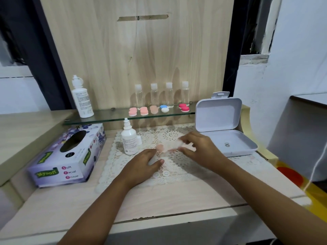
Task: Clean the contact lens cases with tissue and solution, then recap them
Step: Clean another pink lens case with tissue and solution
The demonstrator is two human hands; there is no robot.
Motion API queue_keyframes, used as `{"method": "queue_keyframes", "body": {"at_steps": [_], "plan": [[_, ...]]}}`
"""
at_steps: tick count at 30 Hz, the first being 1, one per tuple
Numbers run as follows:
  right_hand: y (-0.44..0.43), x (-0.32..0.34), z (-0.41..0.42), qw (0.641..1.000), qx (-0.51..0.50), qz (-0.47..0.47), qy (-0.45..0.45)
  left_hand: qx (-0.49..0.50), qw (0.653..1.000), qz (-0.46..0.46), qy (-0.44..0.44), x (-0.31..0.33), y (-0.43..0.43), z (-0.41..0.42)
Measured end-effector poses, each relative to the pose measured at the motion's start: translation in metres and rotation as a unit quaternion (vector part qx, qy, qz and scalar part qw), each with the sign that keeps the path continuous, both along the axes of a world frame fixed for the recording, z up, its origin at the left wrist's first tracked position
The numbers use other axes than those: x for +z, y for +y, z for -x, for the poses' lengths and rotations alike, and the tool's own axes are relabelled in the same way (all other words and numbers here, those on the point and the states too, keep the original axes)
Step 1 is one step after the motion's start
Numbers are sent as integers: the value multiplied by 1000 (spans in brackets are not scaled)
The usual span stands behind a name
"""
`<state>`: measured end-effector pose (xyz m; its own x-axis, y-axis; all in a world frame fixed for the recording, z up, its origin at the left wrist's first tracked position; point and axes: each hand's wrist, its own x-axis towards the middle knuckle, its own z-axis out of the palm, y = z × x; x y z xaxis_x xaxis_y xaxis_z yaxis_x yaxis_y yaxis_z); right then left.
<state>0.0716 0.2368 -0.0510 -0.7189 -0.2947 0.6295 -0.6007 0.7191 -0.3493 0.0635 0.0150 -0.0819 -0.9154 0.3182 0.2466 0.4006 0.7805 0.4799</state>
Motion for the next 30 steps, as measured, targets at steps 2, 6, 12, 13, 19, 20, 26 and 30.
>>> {"method": "queue_keyframes", "body": {"at_steps": [2, 6, 12, 13, 19, 20, 26, 30], "plan": [[-11, -8, 1, 1000, 4, -7, -29, 6, 999, -31, 10, 1, 0, -1], [-18, -20, 3, 995, -17, -14, -94, 24, 998, -60, 27, 2, 1, -1], [-20, -23, 1, 994, -10, -44, -104, 27, 989, -90, 111, 3, 3, -2], [-21, -24, 1, 994, -8, -48, -100, 23, 986, -93, 139, 4, 2, -3], [-20, -29, 2, 995, -3, -40, -88, -26, 949, -143, 280, 38, -5, -15], [-19, -29, 2, 996, -3, -41, -85, -14, 940, -160, 301, 46, -8, -16], [-19, -31, 4, 995, -7, -54, -87, 188, 926, -161, 284, 88, -62, -8], [-18, -31, 4, 994, -4, -57, -88, 305, 934, -19, 185, 94, -120, 15]]}}
